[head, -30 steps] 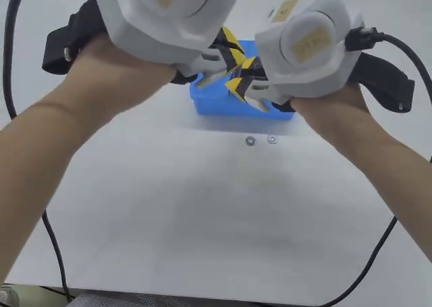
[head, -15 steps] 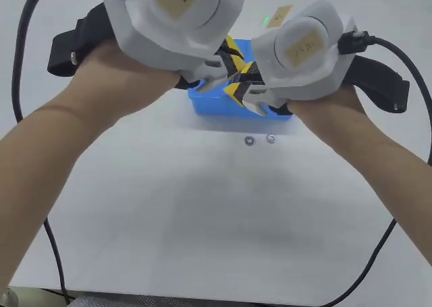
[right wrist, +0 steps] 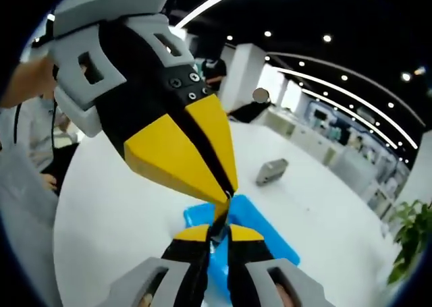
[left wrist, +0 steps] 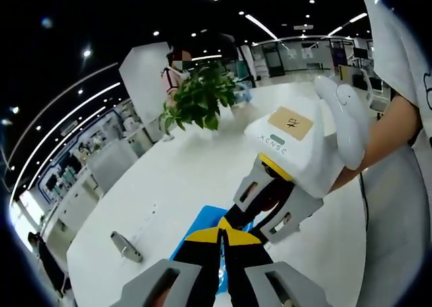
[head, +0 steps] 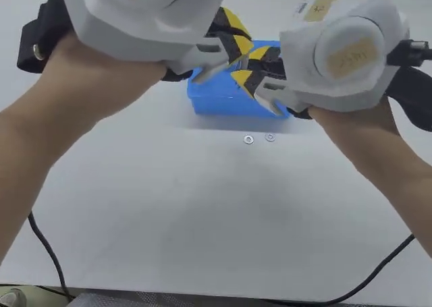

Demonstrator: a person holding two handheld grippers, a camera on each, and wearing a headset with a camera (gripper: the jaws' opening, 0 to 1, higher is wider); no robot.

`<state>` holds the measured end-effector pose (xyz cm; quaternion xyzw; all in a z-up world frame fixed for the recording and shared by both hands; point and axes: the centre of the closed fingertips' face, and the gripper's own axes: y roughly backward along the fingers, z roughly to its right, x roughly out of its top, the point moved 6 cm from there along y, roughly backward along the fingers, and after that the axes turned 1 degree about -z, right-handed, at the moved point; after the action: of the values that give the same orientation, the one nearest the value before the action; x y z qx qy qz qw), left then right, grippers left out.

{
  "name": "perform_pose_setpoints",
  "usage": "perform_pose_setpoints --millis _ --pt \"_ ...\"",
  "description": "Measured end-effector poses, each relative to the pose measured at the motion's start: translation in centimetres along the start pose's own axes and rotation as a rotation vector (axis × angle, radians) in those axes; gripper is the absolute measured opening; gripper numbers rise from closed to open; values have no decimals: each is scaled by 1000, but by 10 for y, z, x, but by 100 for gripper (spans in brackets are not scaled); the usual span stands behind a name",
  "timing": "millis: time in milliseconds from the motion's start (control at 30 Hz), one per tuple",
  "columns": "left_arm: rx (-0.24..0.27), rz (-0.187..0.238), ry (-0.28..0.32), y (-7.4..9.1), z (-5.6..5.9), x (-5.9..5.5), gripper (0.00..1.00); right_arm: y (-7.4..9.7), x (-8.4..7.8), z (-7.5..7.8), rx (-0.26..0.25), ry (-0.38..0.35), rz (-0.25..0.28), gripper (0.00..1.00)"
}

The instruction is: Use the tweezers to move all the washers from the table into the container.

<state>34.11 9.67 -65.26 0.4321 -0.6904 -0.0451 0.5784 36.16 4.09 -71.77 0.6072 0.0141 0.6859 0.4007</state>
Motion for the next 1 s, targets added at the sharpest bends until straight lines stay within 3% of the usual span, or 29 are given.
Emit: perform_pose_setpoints --millis 133,167,467,633,700,767,1000 --pt "-11 21 -11 -4 3 1 0 10 0 -3 -9 -21 20 5" --pt "-14 22 -14 2 9 4 0 11 -2 -4 -17 -24 21 5" --pt "-83 -21 13 -15 24 -13 0 16 -25 -21 12 -62 -19 5" --pt "-123 -31 50 -17 27 -20 0 11 -39 -28 42 -72 -60 5" --pt "-132 -37 61 -16 39 -23 0 9 -45 -30 44 -64 -77 5" --pt "-138 -45 64 -18 42 -26 0 6 -48 -31 55 -74 -87 5" --pt "-148 -73 59 -22 43 -34 0 -1 -51 -33 78 -89 -98 5"
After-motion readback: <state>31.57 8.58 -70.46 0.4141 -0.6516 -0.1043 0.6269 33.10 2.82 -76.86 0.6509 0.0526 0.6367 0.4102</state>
